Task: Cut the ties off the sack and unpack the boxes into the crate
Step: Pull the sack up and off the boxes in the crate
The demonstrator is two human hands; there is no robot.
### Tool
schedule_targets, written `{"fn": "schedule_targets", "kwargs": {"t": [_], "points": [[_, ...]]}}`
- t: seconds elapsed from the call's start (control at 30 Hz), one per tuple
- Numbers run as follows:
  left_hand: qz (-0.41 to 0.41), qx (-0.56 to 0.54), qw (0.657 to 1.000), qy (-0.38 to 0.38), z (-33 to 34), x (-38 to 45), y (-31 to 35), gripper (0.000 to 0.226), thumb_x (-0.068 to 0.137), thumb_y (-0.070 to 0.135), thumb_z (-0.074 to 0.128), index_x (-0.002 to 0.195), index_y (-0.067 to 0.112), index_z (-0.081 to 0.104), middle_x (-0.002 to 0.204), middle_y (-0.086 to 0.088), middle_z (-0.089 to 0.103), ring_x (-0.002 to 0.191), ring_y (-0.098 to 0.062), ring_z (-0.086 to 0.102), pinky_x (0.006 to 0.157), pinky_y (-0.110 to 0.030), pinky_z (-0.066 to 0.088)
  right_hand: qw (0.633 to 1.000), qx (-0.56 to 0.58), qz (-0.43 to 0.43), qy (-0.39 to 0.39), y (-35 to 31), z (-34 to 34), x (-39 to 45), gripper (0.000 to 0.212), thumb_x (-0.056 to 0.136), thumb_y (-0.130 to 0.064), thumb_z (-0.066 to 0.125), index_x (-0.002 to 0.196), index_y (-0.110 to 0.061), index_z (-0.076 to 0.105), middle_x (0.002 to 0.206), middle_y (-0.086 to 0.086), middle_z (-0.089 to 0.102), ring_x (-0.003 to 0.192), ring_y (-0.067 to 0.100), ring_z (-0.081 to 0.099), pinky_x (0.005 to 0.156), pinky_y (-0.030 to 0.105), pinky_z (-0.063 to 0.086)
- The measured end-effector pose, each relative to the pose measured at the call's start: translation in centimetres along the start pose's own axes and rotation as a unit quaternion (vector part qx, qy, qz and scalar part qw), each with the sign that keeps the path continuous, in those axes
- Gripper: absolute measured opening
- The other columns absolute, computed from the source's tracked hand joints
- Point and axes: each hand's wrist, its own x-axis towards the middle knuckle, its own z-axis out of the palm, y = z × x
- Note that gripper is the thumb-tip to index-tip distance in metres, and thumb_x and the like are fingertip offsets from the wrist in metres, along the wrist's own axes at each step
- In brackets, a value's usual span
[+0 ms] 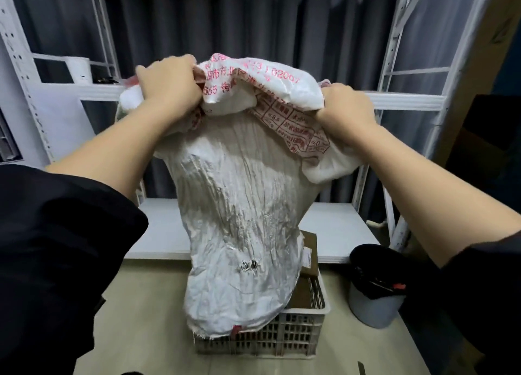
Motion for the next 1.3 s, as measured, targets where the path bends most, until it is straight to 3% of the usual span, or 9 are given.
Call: {"fn": "schedule_targets", "kwargs": {"t": [0.17, 0.37, 0.6, 0.7, 0.97, 1.13, 1.3], "points": [[0.047, 0.016, 0.998, 0.042, 2.0, -1.9, -1.5, 0.026, 0.079, 0.004, 0.047, 0.103, 0.011, 0.053, 0.109, -0.019, 0.06, 0.102, -0.043, 0.054, 0.087, -0.048, 0.035, 1.0, 0.015, 0.004, 0.008, -0.6, 2.6, -1.7, 0.029, 0.081, -0.022, 0.05, 0.107, -0.016, 0.061, 0.107, 0.007, 0.057, 0.093, 0.036, 0.059, 0.065, 0.034, 0.036], [0.026, 0.03, 0.986, 0.16, 0.7, -0.3, -1.9, 0.023, 0.087, 0.015, 0.041, 0.103, 0.012, 0.058, 0.106, -0.02, 0.062, 0.096, -0.043, 0.056, 0.079, -0.047, 0.037, 0.993, 0.079, -0.006, 0.084, -1.7, 1.4, -1.6, 0.028, 0.08, -0.018, 0.047, 0.106, -0.015, 0.056, 0.113, 0.006, 0.059, 0.097, 0.037, 0.057, 0.066, 0.037, 0.038], [0.035, 0.047, 0.989, 0.135, 1.5, -1.3, -2.6, 0.026, 0.082, 0.011, 0.042, 0.103, 0.011, 0.058, 0.105, -0.02, 0.061, 0.096, -0.043, 0.056, 0.078, -0.046, 0.037, 0.995, 0.086, 0.001, 0.04, -1.8, 3.1, -2.5, 0.028, 0.078, -0.021, 0.045, 0.101, -0.017, 0.06, 0.1, 0.005, 0.062, 0.086, 0.034, 0.058, 0.061, 0.033, 0.035], [0.02, 0.049, 0.989, 0.137, 1.1, -1.5, -3.3, 0.025, 0.083, 0.011, 0.042, 0.102, 0.012, 0.058, 0.105, -0.019, 0.061, 0.098, -0.042, 0.056, 0.08, -0.046, 0.037, 0.992, 0.114, -0.001, 0.052, -2.7, 3.4, -2.6, 0.03, 0.078, -0.019, 0.045, 0.104, -0.017, 0.059, 0.104, 0.004, 0.06, 0.09, 0.032, 0.057, 0.064, 0.036, 0.04], [-0.043, 0.022, 0.983, 0.177, -0.2, -2.6, -7.2, 0.034, 0.094, 0.025, 0.033, 0.117, 0.02, 0.057, 0.121, -0.01, 0.056, 0.112, -0.031, 0.048, 0.089, -0.042, 0.031, 0.986, 0.13, -0.048, 0.095, -6.9, 3.9, -3.2, 0.026, 0.074, -0.008, 0.047, 0.099, -0.007, 0.054, 0.105, 0.008, 0.053, 0.095, 0.03, 0.052, 0.061, 0.035, 0.034], [-0.058, -0.001, 0.979, 0.193, -0.5, -2.8, -8.2, 0.038, 0.095, 0.028, 0.029, 0.122, 0.025, 0.056, 0.124, -0.005, 0.055, 0.115, -0.028, 0.046, 0.096, -0.039, 0.03, 0.984, 0.113, -0.055, 0.127, -7.9, 3.7, -2.8, 0.037, 0.073, -0.008, 0.047, 0.109, -0.01, 0.056, 0.11, 0.007, 0.053, 0.096, 0.03, 0.052, 0.061, 0.035, 0.035], [-0.079, -0.012, 0.976, 0.201, -0.8, -3.3, -9.0, 0.039, 0.093, 0.027, 0.029, 0.121, 0.029, 0.056, 0.123, -0.003, 0.054, 0.117, -0.026, 0.046, 0.097, -0.037, 0.029, 0.983, 0.121, -0.064, 0.125, -8.9, 4.0, -3.2, 0.028, 0.072, -0.006, 0.045, 0.098, -0.007, 0.054, 0.105, 0.008, 0.054, 0.093, 0.029, 0.05, 0.06, 0.036, 0.033]]}}
